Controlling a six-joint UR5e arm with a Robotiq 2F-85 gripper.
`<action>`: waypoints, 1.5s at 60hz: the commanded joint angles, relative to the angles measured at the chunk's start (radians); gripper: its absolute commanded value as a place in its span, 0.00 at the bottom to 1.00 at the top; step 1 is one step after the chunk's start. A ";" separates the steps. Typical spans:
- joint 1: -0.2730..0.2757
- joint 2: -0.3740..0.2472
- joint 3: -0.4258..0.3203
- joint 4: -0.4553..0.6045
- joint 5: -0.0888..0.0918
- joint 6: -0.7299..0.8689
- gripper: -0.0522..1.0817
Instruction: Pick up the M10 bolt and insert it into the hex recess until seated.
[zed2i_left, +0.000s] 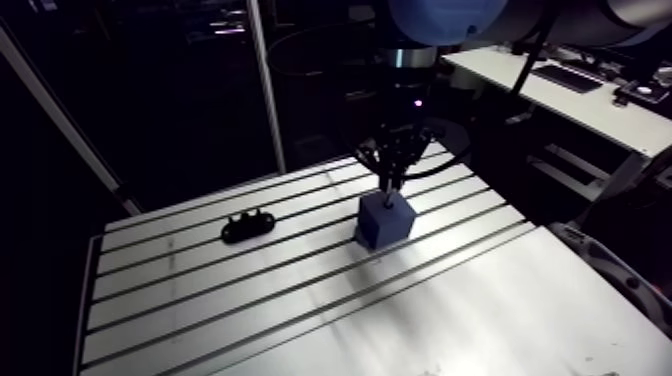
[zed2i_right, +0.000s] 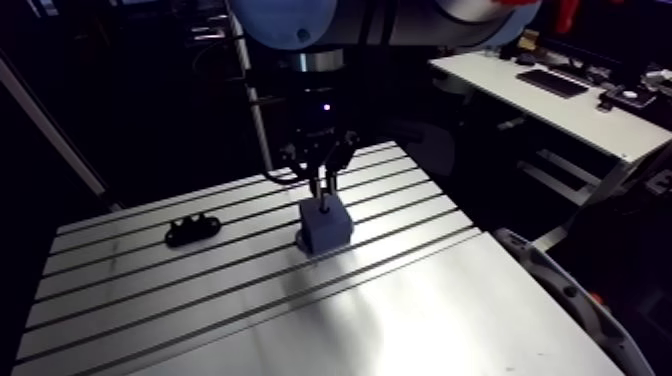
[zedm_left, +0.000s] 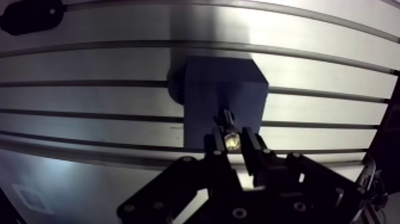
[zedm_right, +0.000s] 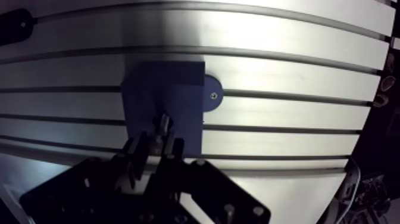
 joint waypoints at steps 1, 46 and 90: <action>0.000 -0.001 0.003 0.000 0.000 -0.001 0.79; 0.000 0.001 0.006 0.000 -0.002 0.001 0.79; -0.001 0.007 0.006 -0.002 0.000 0.001 0.79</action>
